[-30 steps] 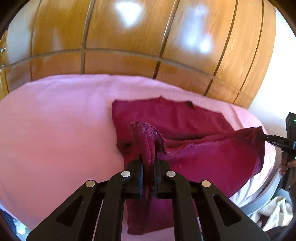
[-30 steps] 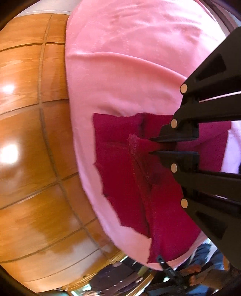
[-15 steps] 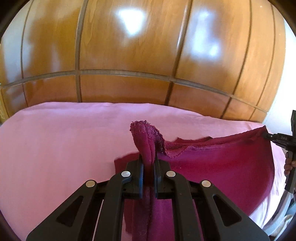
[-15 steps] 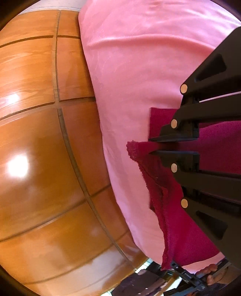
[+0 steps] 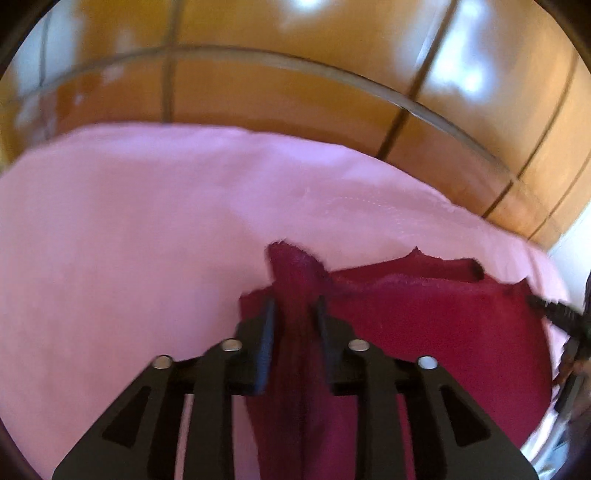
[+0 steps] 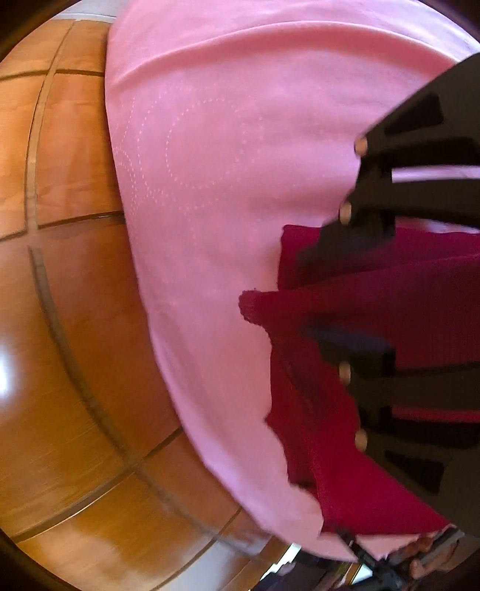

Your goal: Fold small clothes

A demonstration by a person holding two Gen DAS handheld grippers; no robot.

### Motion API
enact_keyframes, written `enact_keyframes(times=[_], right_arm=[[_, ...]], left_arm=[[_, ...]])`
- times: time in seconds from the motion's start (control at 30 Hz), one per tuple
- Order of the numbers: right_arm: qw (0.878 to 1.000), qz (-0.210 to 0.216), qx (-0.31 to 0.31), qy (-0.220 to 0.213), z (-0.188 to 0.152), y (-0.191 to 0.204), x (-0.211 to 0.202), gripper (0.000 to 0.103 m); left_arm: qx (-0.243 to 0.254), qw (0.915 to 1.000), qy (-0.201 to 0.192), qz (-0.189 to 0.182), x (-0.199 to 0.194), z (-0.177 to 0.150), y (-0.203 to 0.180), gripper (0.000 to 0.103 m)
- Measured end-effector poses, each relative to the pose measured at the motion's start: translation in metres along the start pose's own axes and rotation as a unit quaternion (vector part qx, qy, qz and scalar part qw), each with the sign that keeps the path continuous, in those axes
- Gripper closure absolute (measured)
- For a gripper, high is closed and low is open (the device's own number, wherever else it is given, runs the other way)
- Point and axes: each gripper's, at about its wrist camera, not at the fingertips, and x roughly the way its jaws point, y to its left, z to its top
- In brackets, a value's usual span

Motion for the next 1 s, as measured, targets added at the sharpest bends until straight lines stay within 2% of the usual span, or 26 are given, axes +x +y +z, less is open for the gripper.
enact_keyframes(times=[0.13,0.23,0.27,0.3,0.33,0.47,0.53,0.6,0.63,0.67,0.7,0.73,0.87,1.0], right_arm=[[0.999,0.041,0.013,-0.007,-0.030,-0.017,-0.040,0.053],[0.997,0.073,0.021,0.006,-0.061,-0.030,-0.063,0.051],[0.997,0.072,0.020,0.010,-0.070,-0.033,-0.068,0.051],[0.997,0.068,0.018,0.013,-0.080,-0.036,-0.075,0.051],[0.997,0.067,0.020,0.018,-0.092,-0.040,-0.081,0.051],[0.996,0.081,0.040,0.024,-0.125,-0.047,-0.101,0.051],[0.994,0.095,0.050,0.031,-0.136,-0.049,-0.101,0.051],[0.994,0.089,0.048,0.033,-0.144,-0.047,-0.100,0.053],[0.994,0.090,0.049,0.035,-0.145,-0.047,-0.095,0.061],[0.994,0.088,0.048,0.040,-0.143,-0.046,-0.090,0.080],[0.995,0.079,0.043,0.041,-0.142,-0.044,-0.089,0.082],[0.996,0.075,0.037,0.037,-0.139,-0.041,-0.090,0.087],[0.996,0.084,0.016,0.009,-0.133,-0.034,-0.122,0.092],[0.996,0.079,-0.008,0.028,-0.150,-0.034,-0.144,0.093]], left_arm=[[-0.006,0.9997,-0.006,-0.025,-0.028,-0.030,0.014,0.079],[-0.004,0.9980,-0.002,-0.063,-0.051,-0.062,0.020,0.077],[-0.003,0.9976,0.000,-0.069,-0.056,-0.072,0.022,0.072],[-0.003,0.9973,0.001,-0.074,-0.061,-0.082,0.023,0.060],[-0.005,0.9968,-0.001,-0.080,-0.068,-0.095,0.025,0.055],[-0.027,0.9927,0.011,-0.117,-0.077,-0.127,0.025,0.054],[-0.027,0.9923,0.012,-0.121,-0.078,-0.140,0.024,0.054],[-0.033,0.9920,0.011,-0.122,-0.077,-0.147,0.024,0.054],[-0.033,0.9923,0.010,-0.119,-0.073,-0.146,0.022,0.057],[-0.030,0.9921,0.013,-0.121,-0.070,-0.144,0.020,0.066],[-0.025,0.9924,0.020,-0.119,-0.068,-0.142,0.021,0.086],[-0.017,0.9938,0.026,-0.107,-0.065,-0.139,0.019,0.091],[0.001,0.9936,0.022,-0.111,-0.077,-0.131,0.017,0.095],[0.022,0.9918,0.035,-0.121,-0.097,-0.146,0.021,0.096]])
